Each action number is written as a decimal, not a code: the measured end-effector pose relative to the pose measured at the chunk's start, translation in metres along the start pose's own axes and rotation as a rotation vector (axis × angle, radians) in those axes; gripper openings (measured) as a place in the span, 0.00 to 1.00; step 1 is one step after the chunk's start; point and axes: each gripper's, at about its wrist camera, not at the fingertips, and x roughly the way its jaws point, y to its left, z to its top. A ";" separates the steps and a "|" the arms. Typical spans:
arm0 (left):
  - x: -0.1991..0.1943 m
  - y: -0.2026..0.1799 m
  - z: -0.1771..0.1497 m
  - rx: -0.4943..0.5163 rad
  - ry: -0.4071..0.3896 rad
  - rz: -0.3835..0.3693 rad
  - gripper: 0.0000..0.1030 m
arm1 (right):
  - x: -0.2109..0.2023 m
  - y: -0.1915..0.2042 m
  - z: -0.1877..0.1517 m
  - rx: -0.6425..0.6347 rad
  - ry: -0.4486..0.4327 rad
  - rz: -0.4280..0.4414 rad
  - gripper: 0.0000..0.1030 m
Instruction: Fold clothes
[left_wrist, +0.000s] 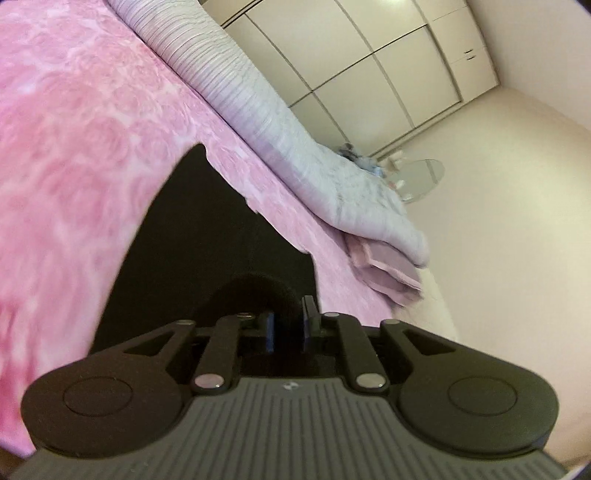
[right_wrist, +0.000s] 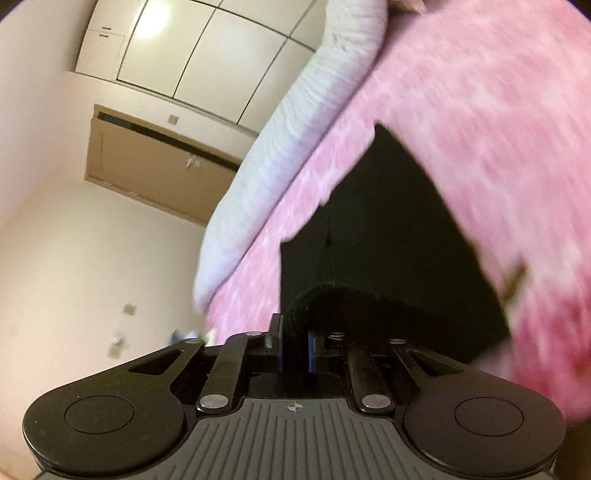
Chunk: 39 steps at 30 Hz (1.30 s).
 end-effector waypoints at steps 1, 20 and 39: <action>0.017 0.007 0.010 -0.022 0.016 0.018 0.21 | 0.017 -0.002 0.012 0.003 -0.005 -0.035 0.25; 0.099 0.054 0.017 0.320 0.151 0.237 0.44 | 0.121 -0.050 0.019 -0.489 0.110 -0.354 0.57; 0.126 0.058 0.012 0.468 0.145 0.305 0.10 | 0.139 -0.049 0.016 -0.572 0.058 -0.449 0.07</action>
